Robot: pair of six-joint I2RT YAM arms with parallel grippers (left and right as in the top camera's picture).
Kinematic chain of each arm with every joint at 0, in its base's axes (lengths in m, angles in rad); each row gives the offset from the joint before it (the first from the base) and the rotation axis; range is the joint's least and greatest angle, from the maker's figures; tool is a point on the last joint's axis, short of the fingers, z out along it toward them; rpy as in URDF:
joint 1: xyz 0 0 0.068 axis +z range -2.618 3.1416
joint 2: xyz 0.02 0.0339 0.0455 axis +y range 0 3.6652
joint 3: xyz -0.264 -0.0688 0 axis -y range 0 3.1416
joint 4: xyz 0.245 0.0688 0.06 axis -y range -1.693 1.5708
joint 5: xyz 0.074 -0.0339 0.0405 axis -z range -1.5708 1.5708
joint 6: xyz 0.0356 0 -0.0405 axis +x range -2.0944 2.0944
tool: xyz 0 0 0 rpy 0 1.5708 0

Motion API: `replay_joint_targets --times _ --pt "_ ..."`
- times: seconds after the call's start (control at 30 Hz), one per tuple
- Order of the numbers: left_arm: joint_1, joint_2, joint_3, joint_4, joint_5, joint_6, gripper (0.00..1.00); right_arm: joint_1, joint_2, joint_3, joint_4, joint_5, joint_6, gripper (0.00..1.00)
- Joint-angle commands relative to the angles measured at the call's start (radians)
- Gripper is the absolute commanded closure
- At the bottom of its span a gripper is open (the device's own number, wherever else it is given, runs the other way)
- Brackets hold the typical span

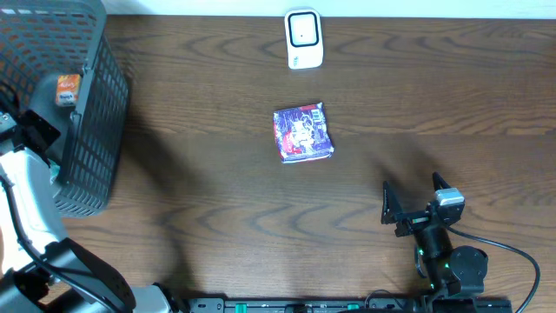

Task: Scan the item barcode
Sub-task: 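Adjust grip on the green wipes pack and lift it from the basket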

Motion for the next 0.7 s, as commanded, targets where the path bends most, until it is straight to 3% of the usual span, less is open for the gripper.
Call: replay_joint_targets --times 0.0,0.3,0.5,0.67 --pt "-0.004 0.042 0.006 -0.008 -0.003 -0.120 0.02 -0.005 -0.005 -0.004 -0.001 0.000 -0.013 0.01" --pt "-0.004 0.170 0.006 -0.023 -0.008 -0.253 0.02 -0.005 -0.005 -0.004 -0.001 0.000 -0.013 0.01" --pt "0.008 0.231 0.006 -0.052 -0.052 -0.526 0.02 -0.005 -0.005 -0.004 -0.001 0.000 -0.013 0.01" --pt "0.014 0.241 0.006 -0.023 -0.052 -0.599 0.02 -0.005 -0.005 -0.004 -0.001 0.000 -0.013 0.01"
